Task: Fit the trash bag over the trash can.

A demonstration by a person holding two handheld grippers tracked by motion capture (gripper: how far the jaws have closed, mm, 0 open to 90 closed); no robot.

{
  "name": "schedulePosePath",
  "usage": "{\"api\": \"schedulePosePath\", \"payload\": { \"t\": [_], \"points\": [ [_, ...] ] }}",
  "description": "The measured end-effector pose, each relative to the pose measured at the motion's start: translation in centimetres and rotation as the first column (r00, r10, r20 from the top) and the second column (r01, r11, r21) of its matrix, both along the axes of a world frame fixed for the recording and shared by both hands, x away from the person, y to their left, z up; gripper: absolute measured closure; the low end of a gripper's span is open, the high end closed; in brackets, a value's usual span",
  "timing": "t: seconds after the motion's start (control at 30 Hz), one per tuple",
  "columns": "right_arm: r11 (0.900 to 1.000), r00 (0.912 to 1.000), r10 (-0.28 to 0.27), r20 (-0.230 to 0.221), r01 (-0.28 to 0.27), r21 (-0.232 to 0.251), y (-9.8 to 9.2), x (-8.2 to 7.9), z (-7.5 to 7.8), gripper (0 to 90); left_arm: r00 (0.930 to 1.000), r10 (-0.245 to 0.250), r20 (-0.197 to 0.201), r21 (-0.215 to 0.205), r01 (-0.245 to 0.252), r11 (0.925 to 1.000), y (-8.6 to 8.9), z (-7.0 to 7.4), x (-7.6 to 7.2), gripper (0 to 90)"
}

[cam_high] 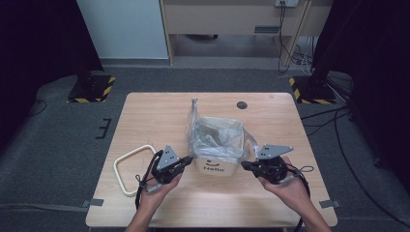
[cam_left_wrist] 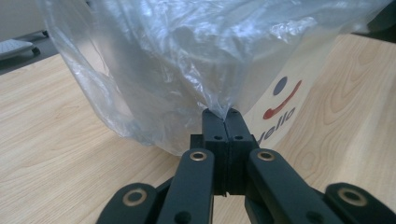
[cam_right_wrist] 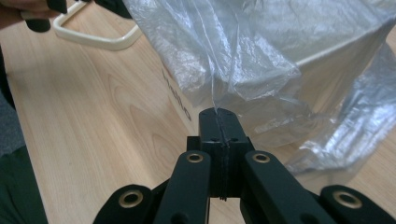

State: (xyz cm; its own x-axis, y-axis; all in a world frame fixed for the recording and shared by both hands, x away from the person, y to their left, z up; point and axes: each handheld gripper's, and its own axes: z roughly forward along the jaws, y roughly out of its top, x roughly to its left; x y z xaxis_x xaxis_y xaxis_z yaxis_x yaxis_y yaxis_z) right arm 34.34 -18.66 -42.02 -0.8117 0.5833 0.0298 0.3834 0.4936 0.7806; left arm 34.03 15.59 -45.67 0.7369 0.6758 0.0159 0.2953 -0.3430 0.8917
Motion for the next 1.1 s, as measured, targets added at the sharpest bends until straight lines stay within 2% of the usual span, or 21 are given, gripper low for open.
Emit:
{"api": "schedulePosePath", "payload": {
  "t": [0.1, 0.3, 0.5, 0.73, 0.83, 1.1],
  "points": [
    [1.000, 0.9999, 0.010, -0.007, -0.010, -0.013, -0.1, -0.3, -0.2, 90.0, 1.0000, -0.003, -0.002, -0.006, 0.003, 1.0000, 0.3, -0.3, -0.4, 89.8],
    [0.999, 0.9991, 0.026, -0.033, -0.028, -0.037, 0.1, -0.3, -1.2, 90.0, 0.9990, 0.005, -0.045, 0.030, -0.003, 0.9996, 0.1, -1.8, 0.3, 89.9],
    [0.995, 0.9969, 0.040, -0.068, -0.046, -0.091, 0.8, -0.1, -3.2, 90.0, 0.9969, -0.006, -0.079, 0.070, 0.011, 0.9975, -0.5, -2.5, 1.3, 89.8],
    [0.993, 0.9944, 0.028, -0.101, -0.040, -0.111, 1.0, 0.4, -4.5, 90.0, 0.9954, -0.013, -0.095, 0.081, 0.021, 0.9965, -1.0, -3.0, 1.7, 89.8],
    [0.993, 0.9950, 0.018, -0.098, -0.029, -0.116, 0.8, 0.7, -4.8, 90.0, 0.9941, -0.009, -0.108, 0.082, 0.018, 0.9964, -1.0, -3.1, 1.8, 89.8],
    [0.993, 0.9931, -0.010, -0.116, -0.004, -0.116, 0.3, 1.5, -5.4, 90.0, 0.9940, -0.025, -0.106, 0.089, 0.035, 0.9954, -1.9, -3.2, 1.7, 89.8]
  ]
}}
